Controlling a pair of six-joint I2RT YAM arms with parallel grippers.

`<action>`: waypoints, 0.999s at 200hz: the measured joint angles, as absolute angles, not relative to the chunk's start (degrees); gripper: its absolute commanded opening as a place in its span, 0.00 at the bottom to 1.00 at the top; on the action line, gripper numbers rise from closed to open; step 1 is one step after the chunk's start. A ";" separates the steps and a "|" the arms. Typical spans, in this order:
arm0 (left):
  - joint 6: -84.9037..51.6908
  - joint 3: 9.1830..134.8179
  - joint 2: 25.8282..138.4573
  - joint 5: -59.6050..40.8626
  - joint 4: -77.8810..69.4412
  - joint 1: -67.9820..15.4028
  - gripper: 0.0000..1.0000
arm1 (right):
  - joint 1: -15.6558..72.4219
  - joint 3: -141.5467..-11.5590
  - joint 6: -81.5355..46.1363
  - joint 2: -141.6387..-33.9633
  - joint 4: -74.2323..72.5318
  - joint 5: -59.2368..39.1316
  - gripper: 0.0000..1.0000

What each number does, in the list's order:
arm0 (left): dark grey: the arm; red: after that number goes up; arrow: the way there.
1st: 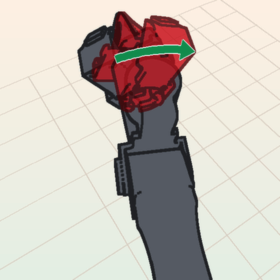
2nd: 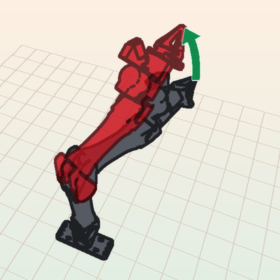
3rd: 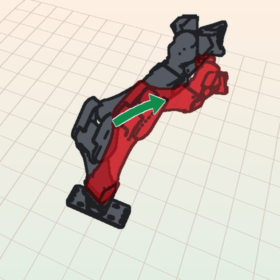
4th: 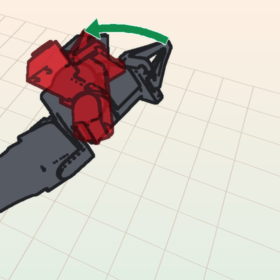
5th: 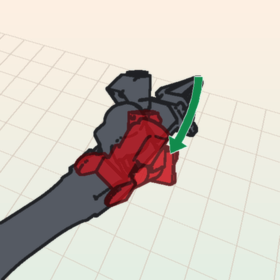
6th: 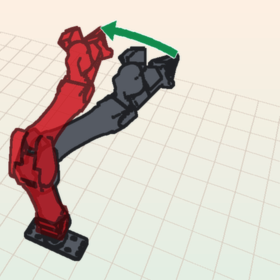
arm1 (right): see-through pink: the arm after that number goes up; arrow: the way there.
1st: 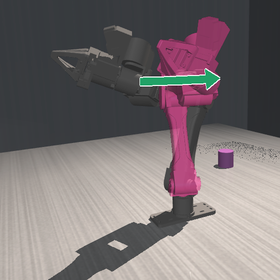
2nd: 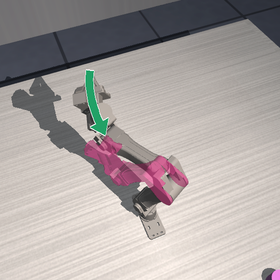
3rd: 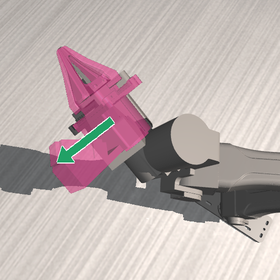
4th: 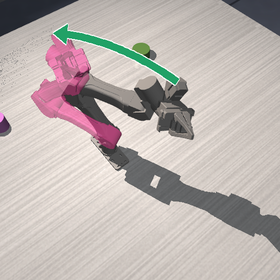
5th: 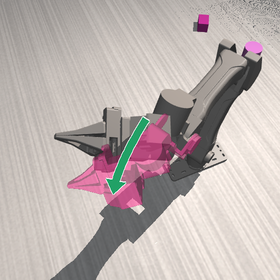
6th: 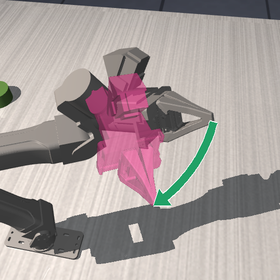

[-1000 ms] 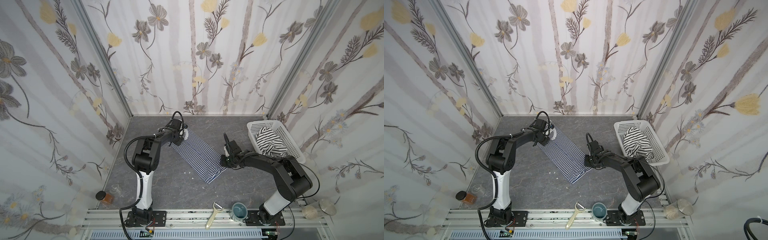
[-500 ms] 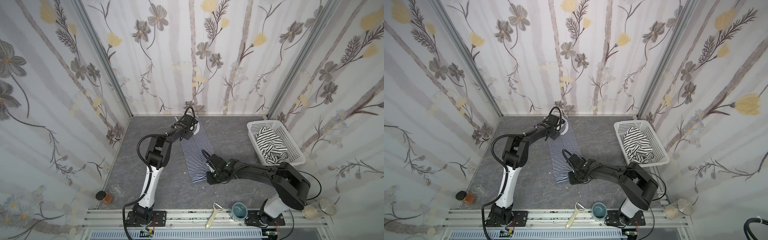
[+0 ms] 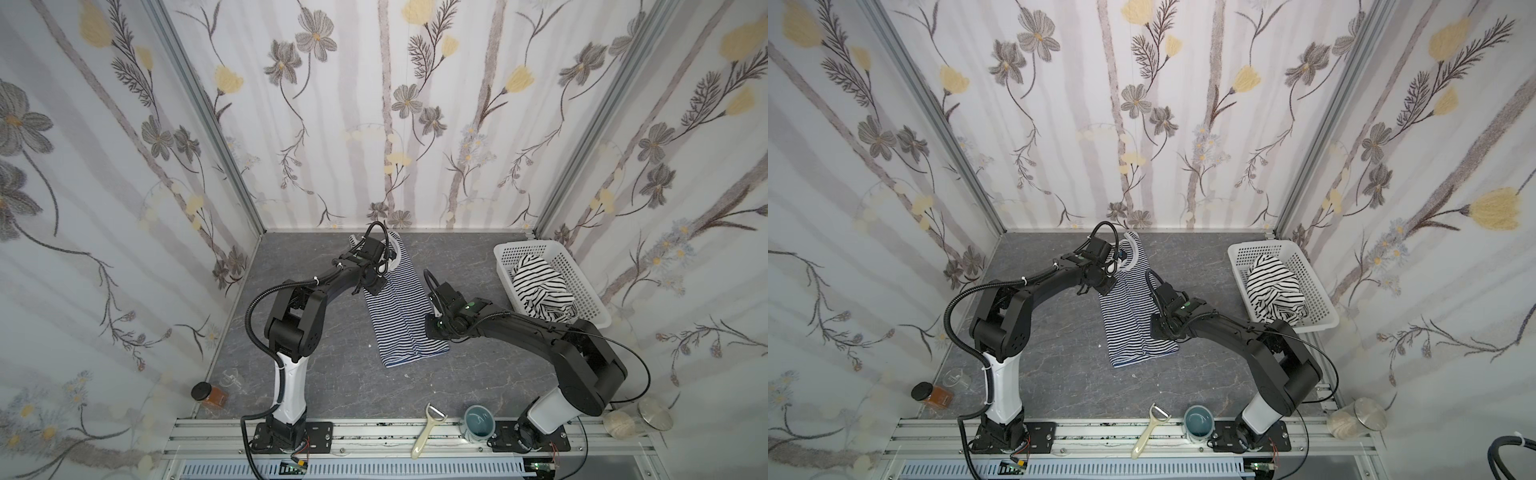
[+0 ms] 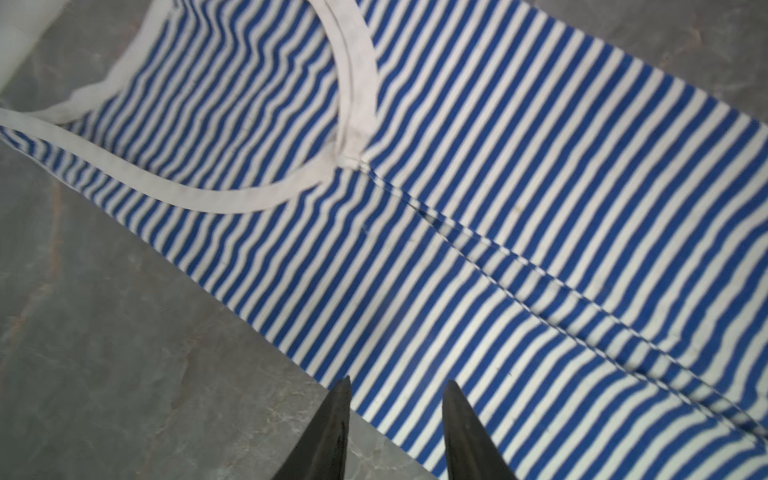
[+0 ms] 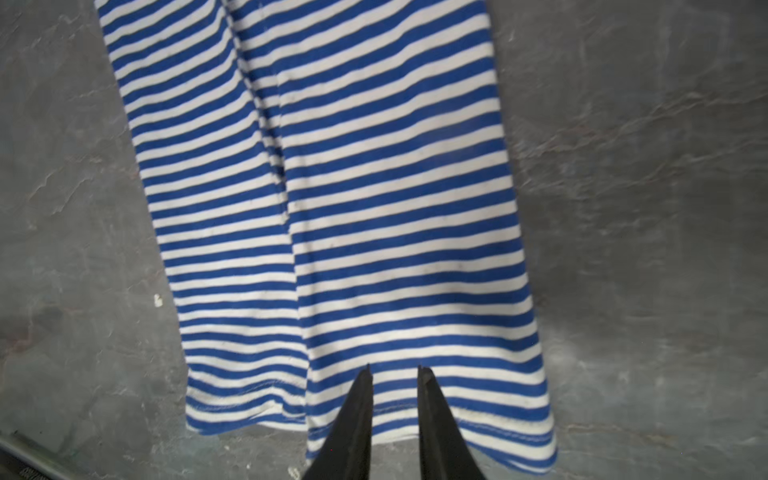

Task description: Fold and stack the tank tops

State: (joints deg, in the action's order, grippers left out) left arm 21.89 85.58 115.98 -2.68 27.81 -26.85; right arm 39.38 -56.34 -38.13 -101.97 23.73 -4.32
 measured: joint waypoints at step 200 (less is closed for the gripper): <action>20.62 69.78 109.73 -4.08 22.41 -28.77 0.40 | 48.42 -44.25 -45.36 -95.37 16.58 -5.48 0.49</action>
State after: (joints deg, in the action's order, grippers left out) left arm 20.62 69.78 109.73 -4.08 22.41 -28.77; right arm 48.42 -44.25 -45.36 -95.37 16.58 -5.48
